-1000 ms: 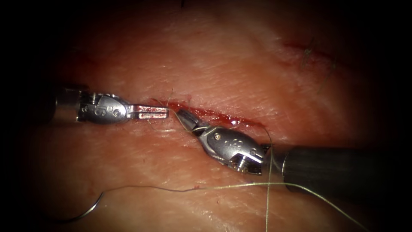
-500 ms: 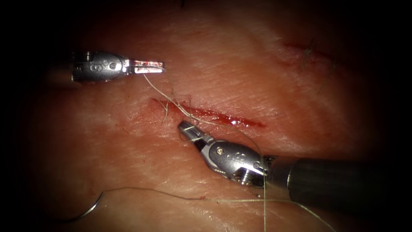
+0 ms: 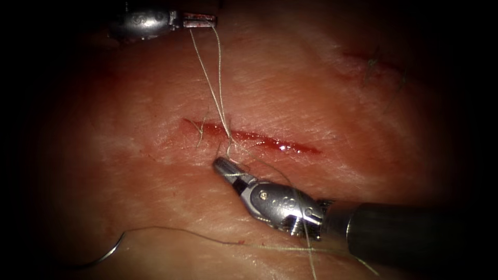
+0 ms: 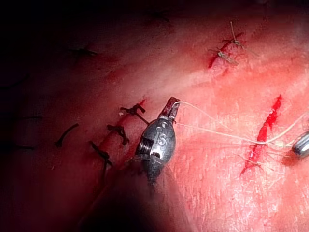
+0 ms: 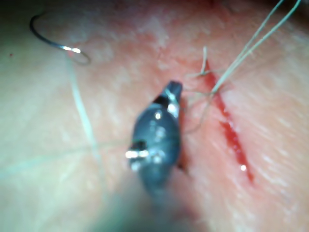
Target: Wound Closure
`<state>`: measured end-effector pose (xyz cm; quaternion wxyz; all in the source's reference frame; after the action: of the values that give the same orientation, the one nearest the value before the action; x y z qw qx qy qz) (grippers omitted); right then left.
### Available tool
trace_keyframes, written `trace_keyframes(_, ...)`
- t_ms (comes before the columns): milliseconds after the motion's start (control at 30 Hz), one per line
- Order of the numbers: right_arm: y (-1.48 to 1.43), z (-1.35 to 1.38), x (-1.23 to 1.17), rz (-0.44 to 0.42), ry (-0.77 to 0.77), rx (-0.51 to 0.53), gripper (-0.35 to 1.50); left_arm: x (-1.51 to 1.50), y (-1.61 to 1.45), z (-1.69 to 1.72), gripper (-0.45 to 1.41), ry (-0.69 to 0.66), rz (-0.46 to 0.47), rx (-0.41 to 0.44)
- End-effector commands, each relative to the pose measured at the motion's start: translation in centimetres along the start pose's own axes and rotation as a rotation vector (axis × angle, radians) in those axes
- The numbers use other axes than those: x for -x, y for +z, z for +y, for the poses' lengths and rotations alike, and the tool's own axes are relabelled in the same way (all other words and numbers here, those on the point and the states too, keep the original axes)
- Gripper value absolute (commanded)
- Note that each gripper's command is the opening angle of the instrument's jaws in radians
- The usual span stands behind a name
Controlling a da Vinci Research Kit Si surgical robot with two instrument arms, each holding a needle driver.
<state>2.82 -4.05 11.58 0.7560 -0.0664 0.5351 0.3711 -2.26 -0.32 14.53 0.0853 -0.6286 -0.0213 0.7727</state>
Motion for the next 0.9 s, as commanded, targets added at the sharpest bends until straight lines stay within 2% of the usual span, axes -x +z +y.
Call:
trace_keyframes(33, 0.04, -0.09, 0.07, -0.001, 0.0, -0.009, -0.35, 0.0, 0.05, -0.09, -0.45, 0.001, -0.002, -0.004)
trace_keyframes(267, 0.01, -0.19, 0.09, -0.01, -0.006, -0.041, -0.35, -0.15, 0.13, -0.56, -0.45, 0.003, -0.012, -0.027)
trace_keyframes(533, -0.09, -0.3, 0.21, -0.034, -0.023, -0.073, -0.35, -0.08, 0.39, -0.88, -0.45, 0.001, -0.033, -0.049)
trace_keyframes(900, -0.16, -0.43, 0.29, -0.037, -0.036, -0.108, -0.35, 0.08, 0.56, -1.4, -0.45, 0.017, -0.058, -0.073)
